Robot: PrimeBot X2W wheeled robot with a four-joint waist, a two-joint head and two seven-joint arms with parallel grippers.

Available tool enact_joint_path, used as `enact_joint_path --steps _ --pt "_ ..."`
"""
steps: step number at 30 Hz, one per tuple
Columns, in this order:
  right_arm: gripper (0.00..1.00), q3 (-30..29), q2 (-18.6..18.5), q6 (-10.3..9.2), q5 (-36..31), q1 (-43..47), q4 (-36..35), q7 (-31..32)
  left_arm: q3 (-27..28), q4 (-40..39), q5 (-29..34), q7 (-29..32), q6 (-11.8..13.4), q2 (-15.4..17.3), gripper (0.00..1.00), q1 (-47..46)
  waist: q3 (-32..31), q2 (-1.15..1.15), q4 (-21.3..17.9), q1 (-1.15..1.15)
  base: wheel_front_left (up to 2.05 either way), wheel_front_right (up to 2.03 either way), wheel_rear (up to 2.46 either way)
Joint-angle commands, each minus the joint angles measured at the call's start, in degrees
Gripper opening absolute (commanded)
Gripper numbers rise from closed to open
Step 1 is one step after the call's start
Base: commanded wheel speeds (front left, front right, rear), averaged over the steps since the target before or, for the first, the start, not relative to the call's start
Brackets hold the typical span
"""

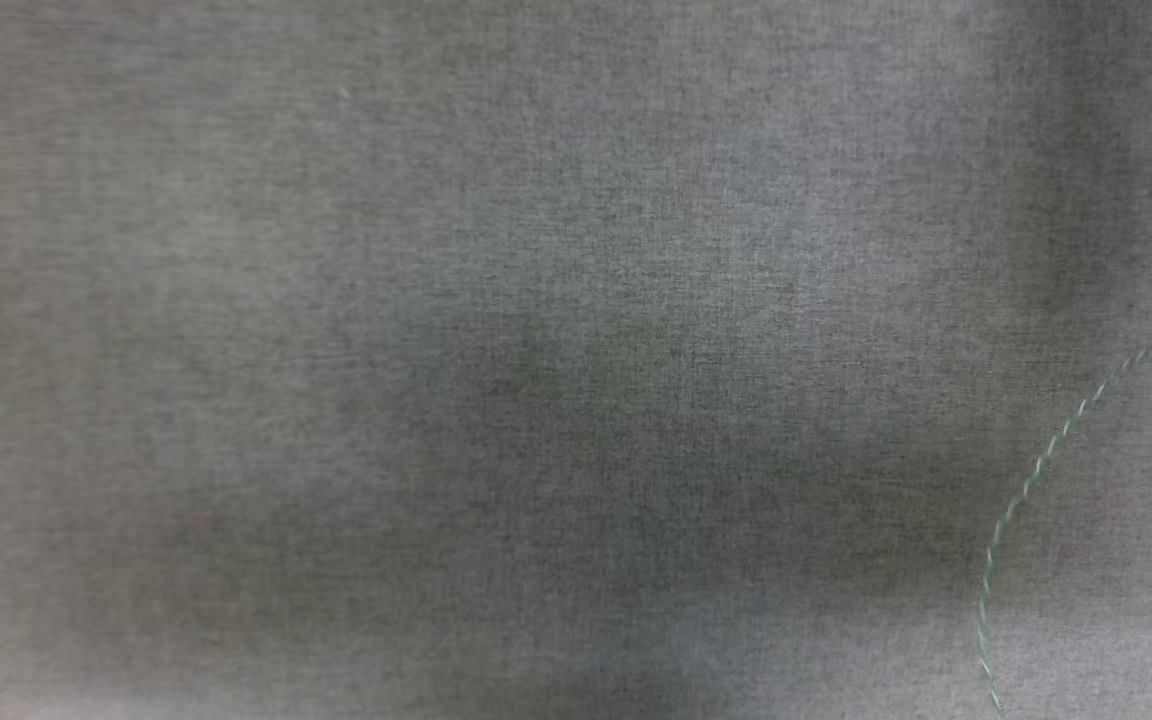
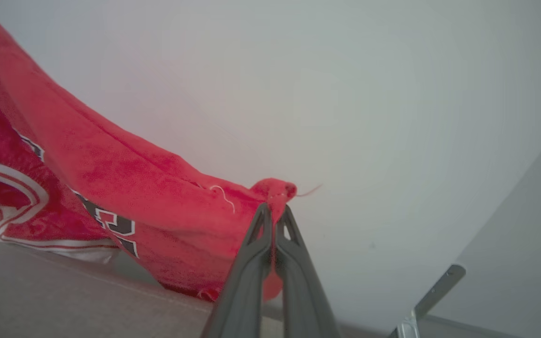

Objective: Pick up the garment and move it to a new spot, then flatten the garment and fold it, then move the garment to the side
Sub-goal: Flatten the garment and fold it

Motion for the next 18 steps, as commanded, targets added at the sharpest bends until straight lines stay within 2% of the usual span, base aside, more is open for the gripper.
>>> enact_joint_path --steps 1,7,10,13,18 --pt "0.00 1.46 -0.40 -0.07 2.03 0.75 1.96 0.00 0.49 0.19 -1.30 -0.50 -0.35 0.75 0.00 2.77 -3.79 0.00 1.69 0.00 0.00 0.00 0.00" --pt "0.00 9.02 -1.79 -0.07 9.18 5.44 7.54 2.49 -1.66 -1.33 -4.77 -0.26 -0.36 1.38 0.00 15.80 -11.67 0.00 3.14 0.00 0.00 0.00 0.00" --pt "0.00 13.91 -2.45 -0.07 14.01 9.12 8.16 6.43 -4.31 -3.77 -7.14 1.17 -0.29 2.41 0.00 22.98 -16.13 0.00 3.68 0.00 0.00 0.00 0.00" --pt "0.00 19.77 -3.51 -0.07 19.58 14.84 6.02 10.43 -6.74 -7.13 -10.14 1.35 -0.30 3.79 0.00 30.87 -21.07 0.00 3.97 0.00 0.00 0.00 0.00" --pt "0.00 27.57 -9.52 -0.07 31.08 25.91 -4.25 17.23 -11.88 -13.85 -14.04 1.43 -0.30 7.85 0.00 42.93 -27.76 0.00 4.53 0.00 0.00 0.00 0.00"
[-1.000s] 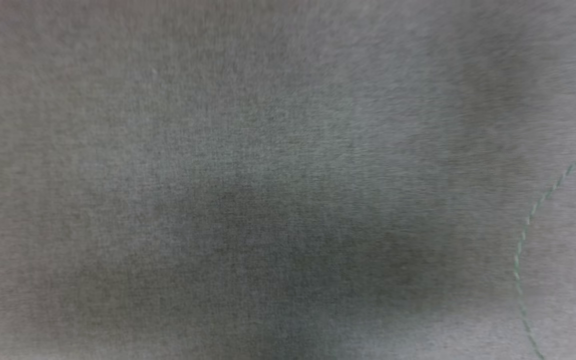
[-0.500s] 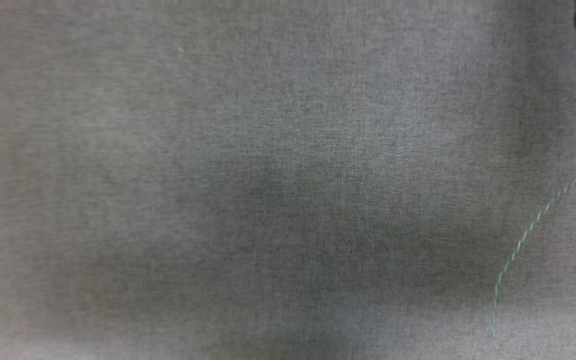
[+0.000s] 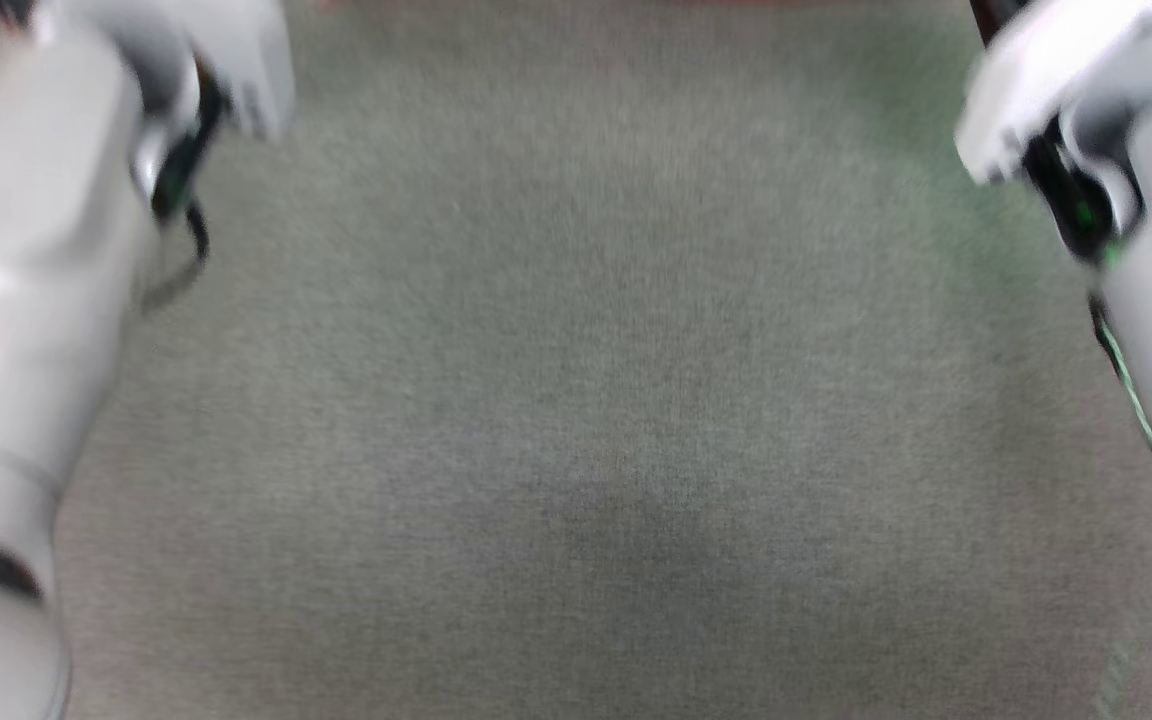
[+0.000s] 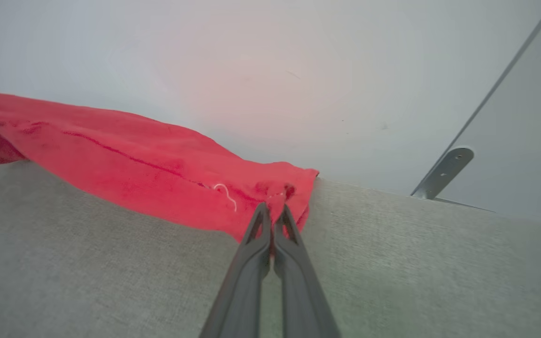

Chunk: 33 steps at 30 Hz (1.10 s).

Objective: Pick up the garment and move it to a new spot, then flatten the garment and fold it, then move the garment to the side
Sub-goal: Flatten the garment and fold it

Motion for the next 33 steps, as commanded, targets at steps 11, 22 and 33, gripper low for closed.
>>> enact_joint_path --steps 11,22,33 --pt "0.00 3.86 -16.44 -0.07 16.87 25.27 -23.76 9.85 -6.39 -15.31 -4.68 -1.58 0.35 9.91 0.00 23.98 -17.55 0.00 2.12 0.00 0.00 0.00 0.00" --pt "0.00 -4.37 -20.19 -0.08 20.44 45.56 -38.23 18.00 -8.46 -38.22 -7.12 0.10 10.02 17.24 0.00 43.74 -20.03 0.00 3.22 0.00 0.00 0.00 0.00" --pt "0.00 -16.03 -15.86 -0.08 17.30 67.22 -52.81 25.59 -9.60 -55.67 -10.57 0.07 20.40 22.77 0.00 59.45 -19.32 0.00 3.04 0.00 0.00 0.00 0.00"
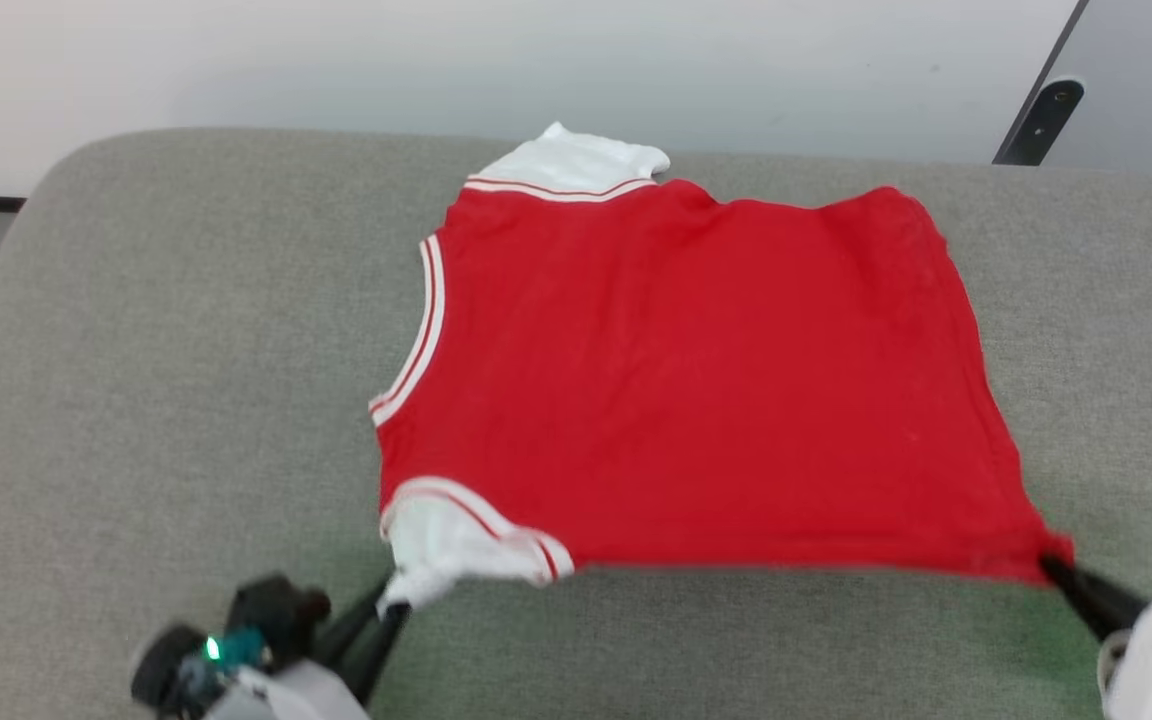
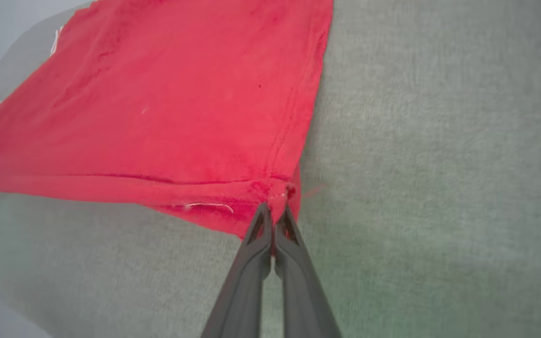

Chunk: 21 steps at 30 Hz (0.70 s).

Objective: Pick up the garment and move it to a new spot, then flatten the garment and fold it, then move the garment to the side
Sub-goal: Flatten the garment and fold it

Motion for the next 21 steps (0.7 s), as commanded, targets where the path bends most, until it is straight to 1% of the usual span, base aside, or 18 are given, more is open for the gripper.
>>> enact_joint_path --steps 1,5,7,11,13,15,16,21 --pt "0.00 -1.89 0.79 -0.09 -0.26 2.87 -1.75 1.21 0.15 -1.19 -0.94 -0.49 1.15 0.09 0.00 2.35 0.50 0.00 -0.14 0.00 0.00 0.00 0.00" --pt "0.00 -6.39 3.50 -0.09 -1.55 10.25 -8.03 4.88 0.77 -4.61 -2.62 -1.37 4.37 0.96 0.00 7.22 1.58 0.00 -0.43 0.00 0.00 0.00 0.00" --pt "0.00 -8.40 4.75 -0.08 -1.94 13.30 -10.73 6.53 1.21 -6.79 -4.07 -1.61 5.95 0.79 0.00 9.53 2.13 0.00 -0.48 0.00 0.00 0.00 0.00" --pt "0.00 -11.97 6.79 -0.09 -2.82 16.67 -14.92 8.37 2.25 -10.73 -5.18 -1.55 8.58 2.93 0.00 12.07 2.99 0.00 -0.73 0.00 0.00 0.00 0.00" --pt "0.00 -13.26 7.50 -0.09 -3.43 16.68 -16.15 9.16 2.74 -12.85 -5.18 -0.59 9.50 4.91 0.00 11.85 3.34 0.00 -0.87 0.00 0.00 0.00 0.00" --pt "0.00 -13.95 7.54 -0.09 -4.13 15.21 -17.01 9.90 3.48 -14.81 -5.06 0.73 9.87 6.90 0.00 10.44 3.68 0.00 -1.01 0.00 0.00 0.00 0.00" --pt "0.00 -14.16 7.65 -0.09 -4.45 14.05 -17.18 10.29 3.97 -15.60 -5.03 1.43 9.65 7.93 0.00 9.65 3.93 0.00 -1.19 0.00 0.00 0.00 0.00" --pt "0.00 -12.77 6.47 -0.09 -7.07 6.97 -15.96 11.85 5.61 -18.70 -3.45 6.69 7.57 12.08 0.00 2.95 5.53 0.00 -1.96 0.00 0.00 0.00 0.00"
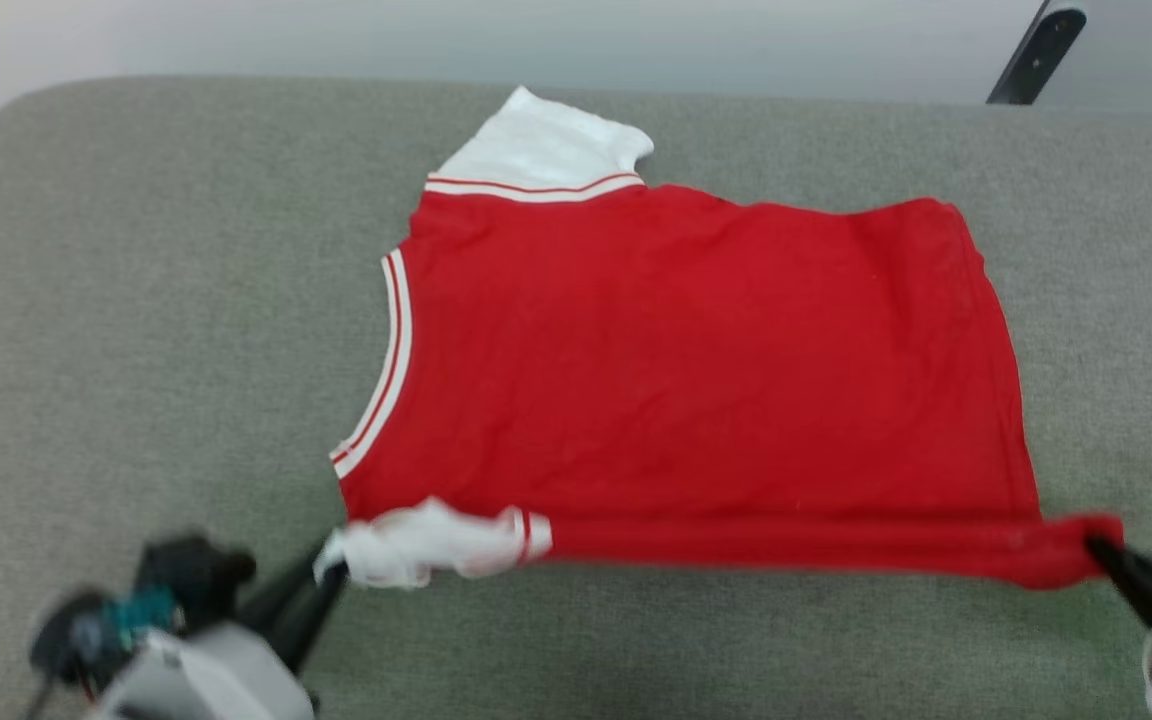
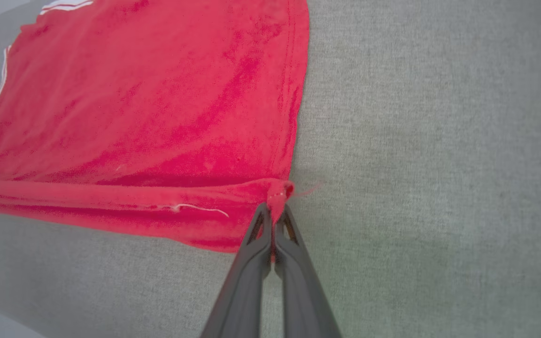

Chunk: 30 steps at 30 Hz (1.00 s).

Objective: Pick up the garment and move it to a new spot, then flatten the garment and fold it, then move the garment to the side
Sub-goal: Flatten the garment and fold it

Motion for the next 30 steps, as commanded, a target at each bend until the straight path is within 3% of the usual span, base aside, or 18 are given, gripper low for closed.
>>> enact_joint_path --steps 1,7,13,19,23,30 --pt "0.00 0.74 -0.86 -0.09 -1.15 -2.94 0.91 0.49 0.83 -0.21 0.84 1.75 -0.72 1.08 0.00 -2.97 1.20 0.00 -0.64 0.00 0.00 0.00 0.00" --pt "0.00 5.12 -2.25 -0.09 -3.35 -14.34 6.12 1.78 1.42 2.98 3.12 9.50 -7.24 0.90 0.00 -14.29 3.78 0.00 -1.66 0.00 0.00 0.00 0.00" --pt "0.00 11.55 -3.66 -0.08 -4.12 -24.33 13.90 2.33 0.39 12.49 1.61 16.55 -16.27 -3.12 0.00 -23.48 6.32 0.00 -2.81 0.00 0.00 0.00 0.00" --pt "0.00 18.62 -4.81 -0.08 -1.99 -31.90 21.67 1.44 -0.52 23.11 -1.16 22.36 -22.02 -7.41 0.00 -29.23 8.45 0.00 -3.85 0.00 0.00 0.00 0.00" --pt "0.00 21.45 -4.96 -0.08 -1.04 -35.24 25.67 0.86 -1.11 30.07 -4.85 28.59 -22.71 -10.23 0.00 -31.57 9.45 0.00 -4.11 0.00 0.00 0.00 0.00" --pt "0.00 24.45 -5.49 -0.09 0.45 -37.92 29.46 0.12 -2.02 37.64 -9.95 39.87 -20.01 -13.90 0.00 -34.14 10.42 0.00 -4.11 0.00 0.00 0.00 0.00"
